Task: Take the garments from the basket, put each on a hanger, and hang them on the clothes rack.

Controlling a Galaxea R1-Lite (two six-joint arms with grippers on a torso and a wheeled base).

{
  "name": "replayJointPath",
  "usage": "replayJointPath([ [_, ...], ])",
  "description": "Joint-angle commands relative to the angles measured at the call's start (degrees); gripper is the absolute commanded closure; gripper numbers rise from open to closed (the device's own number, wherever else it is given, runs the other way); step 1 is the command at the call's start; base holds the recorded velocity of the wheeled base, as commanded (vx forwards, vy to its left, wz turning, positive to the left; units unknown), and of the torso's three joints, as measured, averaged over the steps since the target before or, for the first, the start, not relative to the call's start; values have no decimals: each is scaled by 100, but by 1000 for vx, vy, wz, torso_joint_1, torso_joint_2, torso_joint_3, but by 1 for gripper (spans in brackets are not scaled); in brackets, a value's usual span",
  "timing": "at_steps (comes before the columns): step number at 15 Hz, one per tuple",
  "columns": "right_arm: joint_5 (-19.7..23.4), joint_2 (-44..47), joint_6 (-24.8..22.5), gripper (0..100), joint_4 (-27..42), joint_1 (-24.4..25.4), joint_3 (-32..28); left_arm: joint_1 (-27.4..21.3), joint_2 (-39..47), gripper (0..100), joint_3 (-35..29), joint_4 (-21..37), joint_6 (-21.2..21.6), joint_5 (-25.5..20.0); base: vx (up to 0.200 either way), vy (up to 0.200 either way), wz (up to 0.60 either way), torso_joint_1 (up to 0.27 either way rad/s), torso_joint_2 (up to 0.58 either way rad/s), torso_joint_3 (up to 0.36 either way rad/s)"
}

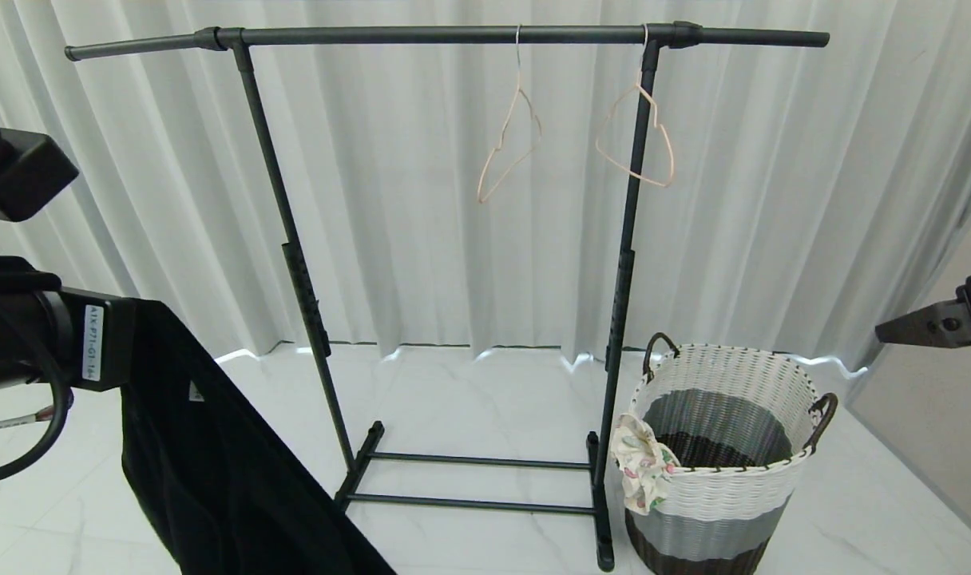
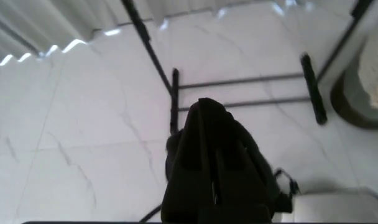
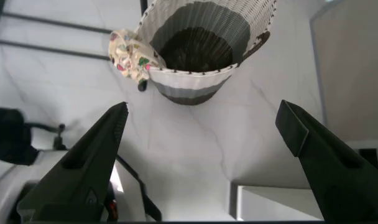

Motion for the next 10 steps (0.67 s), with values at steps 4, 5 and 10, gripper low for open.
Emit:
replayJointPath([
  [4, 230, 16, 43, 0, -275, -104, 3, 114, -156, 100, 1044, -972, -21, 474, 0, 0, 0, 12, -24, -23],
  [5, 239, 25, 43, 0, -354, -104, 3, 114, -182, 100, 1096, -972, -3, 474, 0, 0, 0, 80, -290, -203],
  [10, 239, 25, 34, 0, -591, -113, 3, 114, -270, 100, 1105, -972, 6, 474, 0, 0, 0, 141, -414, -269],
])
